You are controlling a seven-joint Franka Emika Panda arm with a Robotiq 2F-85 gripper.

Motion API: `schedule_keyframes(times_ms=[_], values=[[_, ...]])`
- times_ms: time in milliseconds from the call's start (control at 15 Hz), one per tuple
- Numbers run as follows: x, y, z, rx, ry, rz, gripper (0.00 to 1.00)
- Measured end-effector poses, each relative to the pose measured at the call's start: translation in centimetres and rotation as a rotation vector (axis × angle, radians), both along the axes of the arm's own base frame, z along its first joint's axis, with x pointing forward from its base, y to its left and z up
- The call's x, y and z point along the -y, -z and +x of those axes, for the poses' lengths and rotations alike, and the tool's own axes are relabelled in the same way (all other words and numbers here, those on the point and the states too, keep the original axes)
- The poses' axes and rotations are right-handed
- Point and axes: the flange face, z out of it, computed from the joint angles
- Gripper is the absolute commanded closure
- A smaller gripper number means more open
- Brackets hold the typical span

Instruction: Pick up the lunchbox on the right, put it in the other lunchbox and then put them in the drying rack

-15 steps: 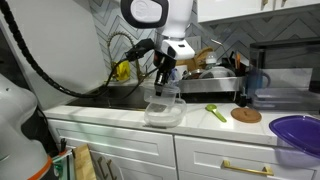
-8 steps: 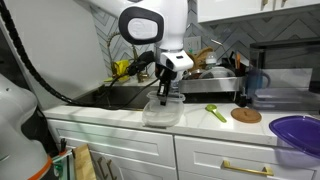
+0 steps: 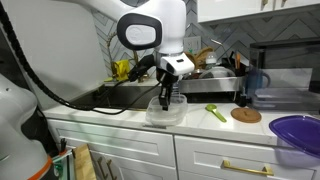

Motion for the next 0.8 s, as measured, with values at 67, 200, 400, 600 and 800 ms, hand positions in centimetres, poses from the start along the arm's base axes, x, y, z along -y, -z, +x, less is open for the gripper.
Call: schedule_keyframes(times_ms=[67,200,400,600,800], values=[[0.1,-0.1,0.0,0.005,-0.005,-0.001,0.24],[0.3,-0.5,-0.1,0.018,-0.016,-0.003,0.09],[1.0,-0.7,-0.4,0.019,-0.021,-0.019,0.0],[1.6,-0.6,-0.7,0.016,-0.044,-0.039,0.0],[1.8,-0.2,-0.7,0.011,-0.071,-0.046,0.01]])
